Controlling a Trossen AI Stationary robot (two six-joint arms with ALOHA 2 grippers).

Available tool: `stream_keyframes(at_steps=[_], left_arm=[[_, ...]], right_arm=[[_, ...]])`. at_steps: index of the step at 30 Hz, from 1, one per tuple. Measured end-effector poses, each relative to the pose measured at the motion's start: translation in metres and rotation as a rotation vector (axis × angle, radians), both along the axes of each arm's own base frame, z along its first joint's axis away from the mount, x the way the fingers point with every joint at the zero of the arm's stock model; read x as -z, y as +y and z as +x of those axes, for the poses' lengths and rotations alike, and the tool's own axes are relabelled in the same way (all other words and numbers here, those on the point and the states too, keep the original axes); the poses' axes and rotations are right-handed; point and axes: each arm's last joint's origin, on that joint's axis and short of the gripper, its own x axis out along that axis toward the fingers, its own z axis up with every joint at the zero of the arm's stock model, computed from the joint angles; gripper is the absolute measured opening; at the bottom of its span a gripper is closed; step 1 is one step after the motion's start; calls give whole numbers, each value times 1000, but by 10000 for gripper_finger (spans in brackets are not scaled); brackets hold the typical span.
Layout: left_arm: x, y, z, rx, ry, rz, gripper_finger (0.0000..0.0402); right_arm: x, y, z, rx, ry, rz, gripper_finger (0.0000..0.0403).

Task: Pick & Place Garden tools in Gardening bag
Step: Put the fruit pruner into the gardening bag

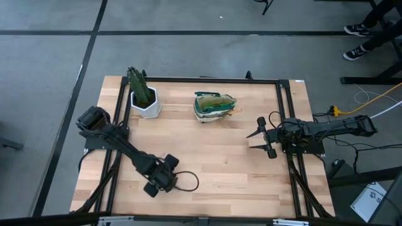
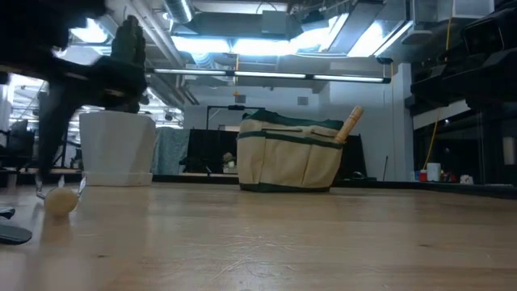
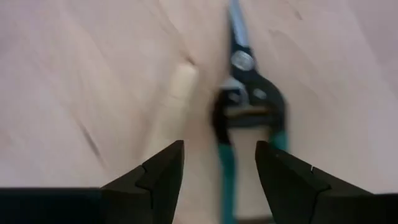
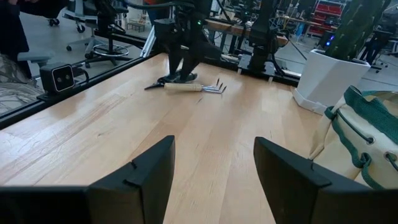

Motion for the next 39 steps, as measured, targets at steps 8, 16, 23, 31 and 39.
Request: stream_keyframes(at_steps=[8, 16, 23, 31, 39], left_arm=[[0, -34, -30, 2, 64, -49, 192], [0, -43, -47, -69, -35, 105, 181], [2, -43, -49, -122, -30, 98, 176], [20, -41, -55, -108, -18, 41, 162], [26, -37, -59, -61, -7, 64, 92]], right_arm=[[0, 0, 0, -1, 0, 0, 219], [0, 0, 0, 0, 0, 0, 219], [0, 0, 0, 0, 0, 0, 219], [0, 0, 0, -1, 0, 0, 219], [0, 0, 0, 0, 0, 0, 219]])
